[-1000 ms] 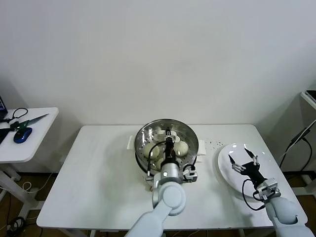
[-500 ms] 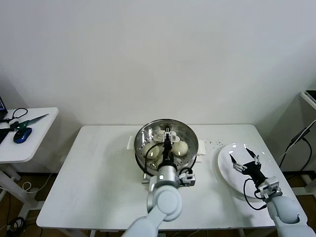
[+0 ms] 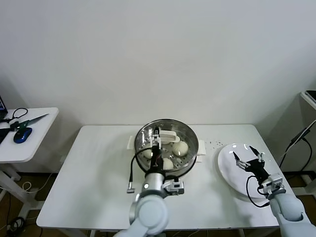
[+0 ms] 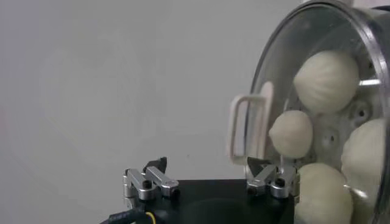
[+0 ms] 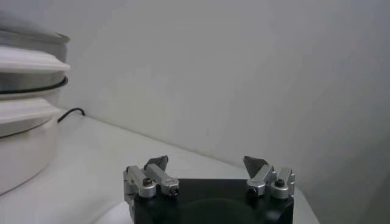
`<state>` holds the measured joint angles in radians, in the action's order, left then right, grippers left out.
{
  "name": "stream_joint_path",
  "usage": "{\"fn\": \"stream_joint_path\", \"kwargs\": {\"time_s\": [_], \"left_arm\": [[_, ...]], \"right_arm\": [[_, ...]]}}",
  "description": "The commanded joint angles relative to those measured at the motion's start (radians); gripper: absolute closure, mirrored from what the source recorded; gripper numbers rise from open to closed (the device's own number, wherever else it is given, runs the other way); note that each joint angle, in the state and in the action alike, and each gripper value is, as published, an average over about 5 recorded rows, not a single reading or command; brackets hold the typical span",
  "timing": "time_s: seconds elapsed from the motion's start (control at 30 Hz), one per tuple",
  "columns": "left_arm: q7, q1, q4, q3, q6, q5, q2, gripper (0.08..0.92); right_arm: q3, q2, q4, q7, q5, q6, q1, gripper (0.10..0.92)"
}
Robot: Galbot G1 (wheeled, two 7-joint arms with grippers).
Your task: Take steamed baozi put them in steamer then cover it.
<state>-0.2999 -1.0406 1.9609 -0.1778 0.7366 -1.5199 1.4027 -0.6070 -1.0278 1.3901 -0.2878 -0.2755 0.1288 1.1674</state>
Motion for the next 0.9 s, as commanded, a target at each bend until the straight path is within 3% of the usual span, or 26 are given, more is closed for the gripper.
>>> {"fn": "stream_joint_path", "kwargs": {"time_s": [0.03,0.13,0.23,0.5,0.67,0.9], "left_arm": [[0.236,-0.173,0.225,0.228,-0.122,0.427,-0.131,0.177],[0.324,-0.256,0.257,0.376,-0.214,0.653,-0.144,0.177],[0.395,-0.344,0.263,0.551,-0.380,0.892,-0.118,0.177],[0.448,-0.523,0.199,0.835,-0.682,1.393,-0.018,0.177],[0.436,-0.587,0.109,0.891,-0.800,1.535,0.032,0.177],[0.441,-0.632,0.040,0.872,-0.847,1.613,0.032,0.177]], "right_arm": [[-0.024,-0.001,0.027,0.010,-0.037,-0.015,0.031,0.203],[-0.032,-0.006,0.030,0.010,-0.032,-0.016,0.040,0.203],[-0.039,-0.013,0.041,0.010,-0.030,-0.018,0.046,0.203],[-0.046,-0.024,0.094,0.010,-0.035,-0.023,0.075,0.203],[-0.058,-0.038,0.128,0.009,-0.063,-0.017,0.106,0.203],[-0.076,-0.045,0.150,0.009,-0.093,-0.009,0.143,0.203]]}}
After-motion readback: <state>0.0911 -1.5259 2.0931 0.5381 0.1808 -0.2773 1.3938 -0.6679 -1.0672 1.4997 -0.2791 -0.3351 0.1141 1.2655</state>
